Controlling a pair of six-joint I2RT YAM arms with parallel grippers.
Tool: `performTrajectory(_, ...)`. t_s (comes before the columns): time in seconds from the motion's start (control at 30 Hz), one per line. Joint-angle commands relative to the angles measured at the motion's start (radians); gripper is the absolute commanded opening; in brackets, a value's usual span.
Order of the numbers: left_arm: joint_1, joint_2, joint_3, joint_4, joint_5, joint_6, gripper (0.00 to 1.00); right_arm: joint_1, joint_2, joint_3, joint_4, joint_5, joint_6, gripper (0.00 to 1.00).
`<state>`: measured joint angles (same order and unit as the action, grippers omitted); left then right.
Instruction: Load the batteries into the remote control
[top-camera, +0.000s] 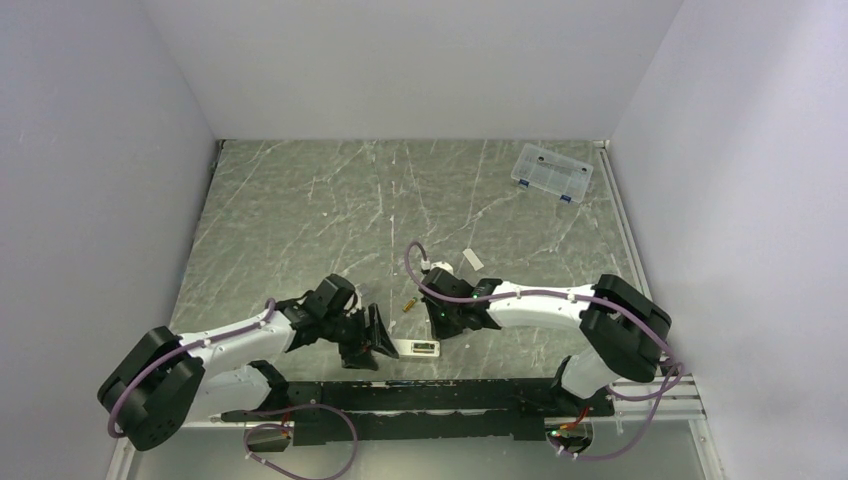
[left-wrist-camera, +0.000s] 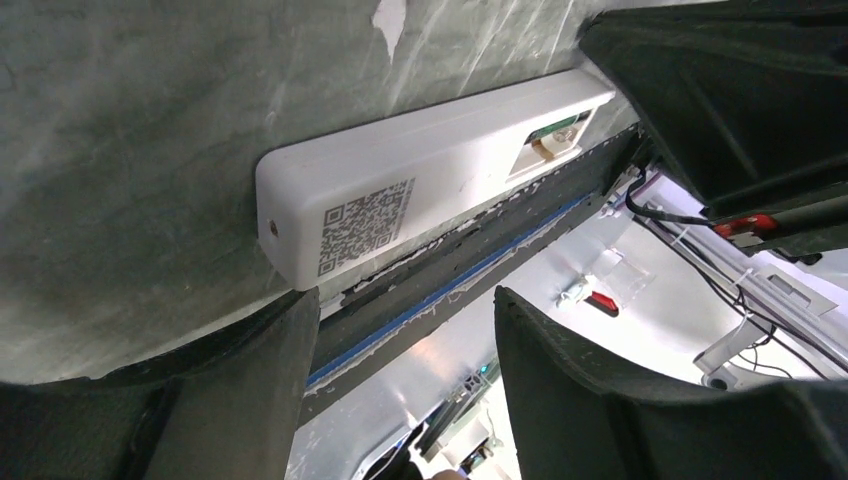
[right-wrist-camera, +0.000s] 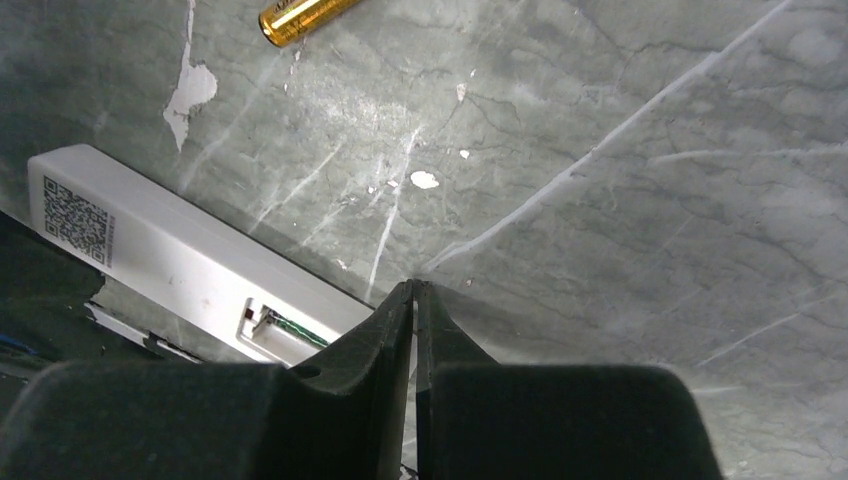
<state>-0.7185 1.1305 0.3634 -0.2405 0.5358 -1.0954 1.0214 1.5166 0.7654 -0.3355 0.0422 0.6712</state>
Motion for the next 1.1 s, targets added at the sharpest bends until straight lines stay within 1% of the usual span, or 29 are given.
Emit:
performTrajectory(0.0,-0.008,0.01,-0.007,0.06,-0.06,-0.019,0.69,-0.003,-0.036,-0.027,0.05,-0.035,-0.008,0.08)
performTrajectory(0.17,-0.008,0.04,-0.011,0.1,-0.071,-0.021,0.68,0.002,-0.034,-0.047,0.069,-0.067,-0.002,0.07)
performTrajectory(0.37,-0.009,0.09,0.026,0.082,-0.109,0.02,0.68,0.026,-0.042,-0.077,0.106,-0.091,0.02,0.07)
performTrajectory(0.63,-0.009,0.192,0.084,0.121,-0.104,0.057,0.67,0.069,-0.07,-0.122,0.14,-0.097,0.069,0.06)
performTrajectory(1.07,-0.033,0.382,0.252,0.125,-0.072,0.136,0.65,0.146,-0.159,-0.193,0.168,-0.057,0.178,0.06)
